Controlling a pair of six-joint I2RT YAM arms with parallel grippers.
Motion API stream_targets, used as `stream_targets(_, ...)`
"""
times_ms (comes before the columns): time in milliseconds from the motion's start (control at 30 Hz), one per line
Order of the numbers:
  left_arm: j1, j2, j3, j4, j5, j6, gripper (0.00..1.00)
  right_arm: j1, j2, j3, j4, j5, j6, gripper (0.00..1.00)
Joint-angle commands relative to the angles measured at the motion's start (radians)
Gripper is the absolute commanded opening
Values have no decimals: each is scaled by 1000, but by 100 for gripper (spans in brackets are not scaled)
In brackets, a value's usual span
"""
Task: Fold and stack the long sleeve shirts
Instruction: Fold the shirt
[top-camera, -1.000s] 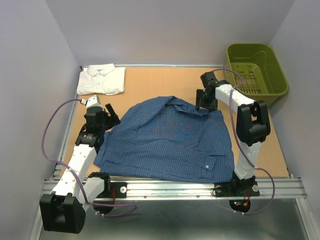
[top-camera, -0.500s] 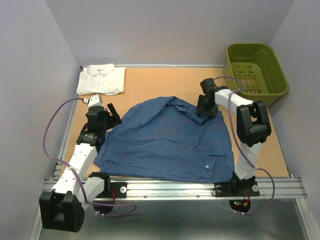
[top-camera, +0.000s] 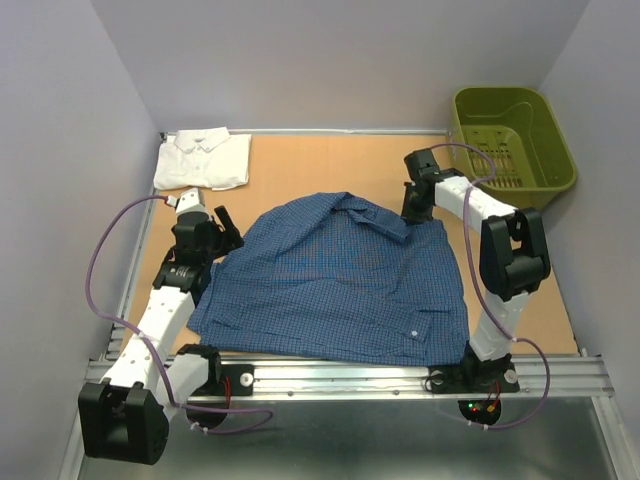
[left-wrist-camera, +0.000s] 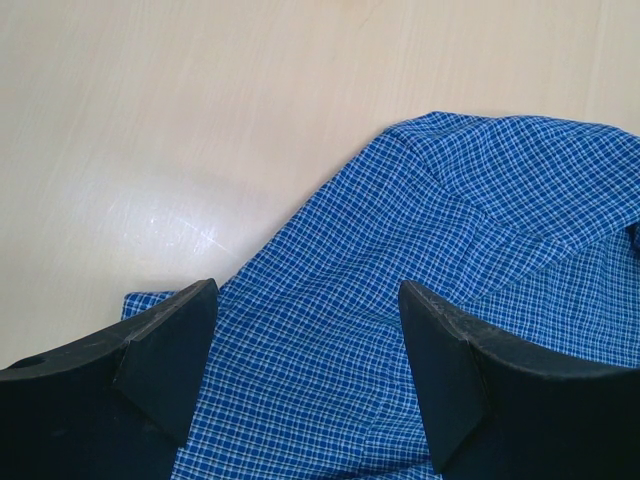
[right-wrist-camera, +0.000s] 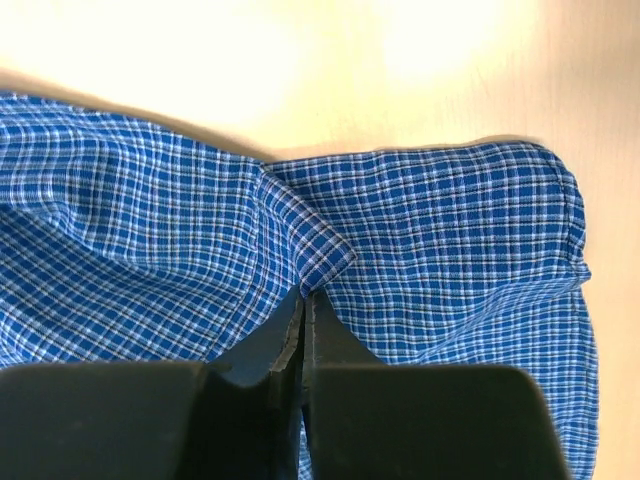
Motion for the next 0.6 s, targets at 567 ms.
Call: stream_targets(567, -7, -41, -12, 39, -32, 23, 84, 130, 265, 845, 214, -13, -642, 1)
